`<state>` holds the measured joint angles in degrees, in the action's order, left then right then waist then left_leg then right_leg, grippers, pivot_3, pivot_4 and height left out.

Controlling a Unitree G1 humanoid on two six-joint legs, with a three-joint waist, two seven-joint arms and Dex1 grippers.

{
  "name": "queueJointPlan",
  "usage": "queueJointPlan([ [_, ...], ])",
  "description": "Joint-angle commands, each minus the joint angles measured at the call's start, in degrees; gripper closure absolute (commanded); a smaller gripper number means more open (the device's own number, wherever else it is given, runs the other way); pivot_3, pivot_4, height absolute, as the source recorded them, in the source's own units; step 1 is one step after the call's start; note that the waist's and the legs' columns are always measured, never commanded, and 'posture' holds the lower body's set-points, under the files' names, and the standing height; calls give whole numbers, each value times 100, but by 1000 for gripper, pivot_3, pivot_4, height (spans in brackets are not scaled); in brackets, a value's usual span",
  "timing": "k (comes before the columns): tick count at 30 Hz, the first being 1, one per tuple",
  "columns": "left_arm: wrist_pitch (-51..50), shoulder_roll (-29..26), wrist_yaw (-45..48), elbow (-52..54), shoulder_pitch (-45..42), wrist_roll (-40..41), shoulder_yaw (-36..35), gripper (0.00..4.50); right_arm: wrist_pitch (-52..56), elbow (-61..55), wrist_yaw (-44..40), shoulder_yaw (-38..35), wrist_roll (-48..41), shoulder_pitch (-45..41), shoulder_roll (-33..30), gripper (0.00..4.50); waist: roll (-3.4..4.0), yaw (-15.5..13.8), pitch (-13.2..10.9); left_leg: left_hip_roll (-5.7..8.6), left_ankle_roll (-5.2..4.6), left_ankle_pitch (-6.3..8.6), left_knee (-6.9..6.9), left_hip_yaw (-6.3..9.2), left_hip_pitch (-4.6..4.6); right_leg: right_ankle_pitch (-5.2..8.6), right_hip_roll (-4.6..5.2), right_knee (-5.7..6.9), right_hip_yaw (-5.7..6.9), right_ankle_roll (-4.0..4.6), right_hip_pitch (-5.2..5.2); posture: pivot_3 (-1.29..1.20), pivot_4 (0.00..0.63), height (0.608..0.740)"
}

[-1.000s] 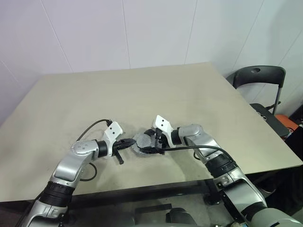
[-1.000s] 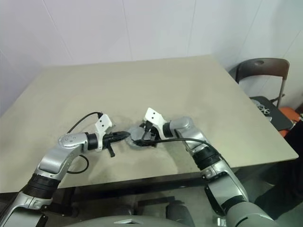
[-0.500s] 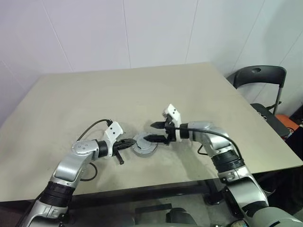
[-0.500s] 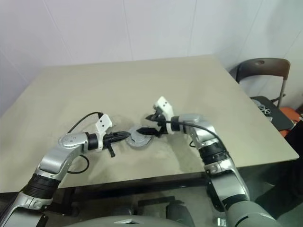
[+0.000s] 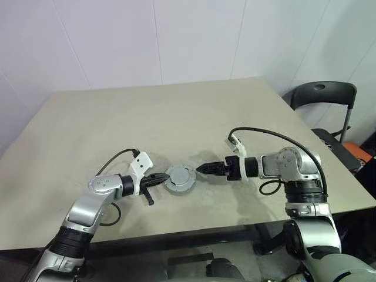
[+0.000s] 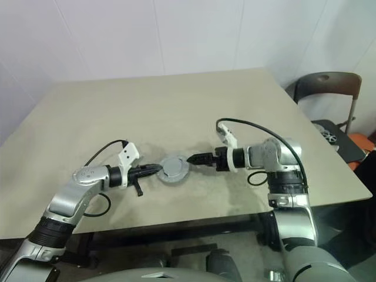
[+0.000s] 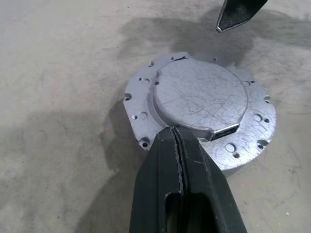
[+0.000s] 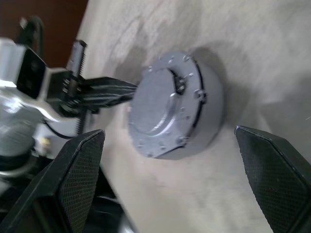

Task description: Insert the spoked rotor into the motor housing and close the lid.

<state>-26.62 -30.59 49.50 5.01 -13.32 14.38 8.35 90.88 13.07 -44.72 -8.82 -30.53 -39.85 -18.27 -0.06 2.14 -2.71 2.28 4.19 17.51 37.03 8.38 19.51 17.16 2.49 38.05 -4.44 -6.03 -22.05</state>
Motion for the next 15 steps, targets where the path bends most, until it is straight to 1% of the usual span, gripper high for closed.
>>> queueJointPlan([
  [1, -13, -13, 31, 1, 58, -41, 98, 4500, 162, 307, 396, -423, -254, -81, 273, 26, 0, 6, 0, 0, 0, 0, 0, -1, 0, 0, 0, 0, 0, 0, 0, 0, 0, 740],
  [5, -31, -28, 28, 31, 79, -41, 84, 4500, 162, 849, 933, -904, -404, -120, 582, 26, 0, 9, 0, 0, 0, 0, 1, -1, -1, 0, 0, 1, -1, 0, 0, 0, 0, 740],
  [13, -48, -58, 47, 32, 75, -38, 82, 4500, 162, 1043, 1554, -1249, -533, -61, 922, 26, 2, 31, 0, 0, 0, 0, 0, -1, -1, 0, -2, 2, -1, 0, 0, 0, 0, 740],
  [15, -43, -57, 48, 19, 69, -37, 80, 4500, 162, 1062, 1699, -1367, -619, -69, 1094, 26, 3, 34, 0, 0, 0, 0, 0, -1, -2, 0, -2, 2, -1, 0, 1, 0, 0, 740],
])
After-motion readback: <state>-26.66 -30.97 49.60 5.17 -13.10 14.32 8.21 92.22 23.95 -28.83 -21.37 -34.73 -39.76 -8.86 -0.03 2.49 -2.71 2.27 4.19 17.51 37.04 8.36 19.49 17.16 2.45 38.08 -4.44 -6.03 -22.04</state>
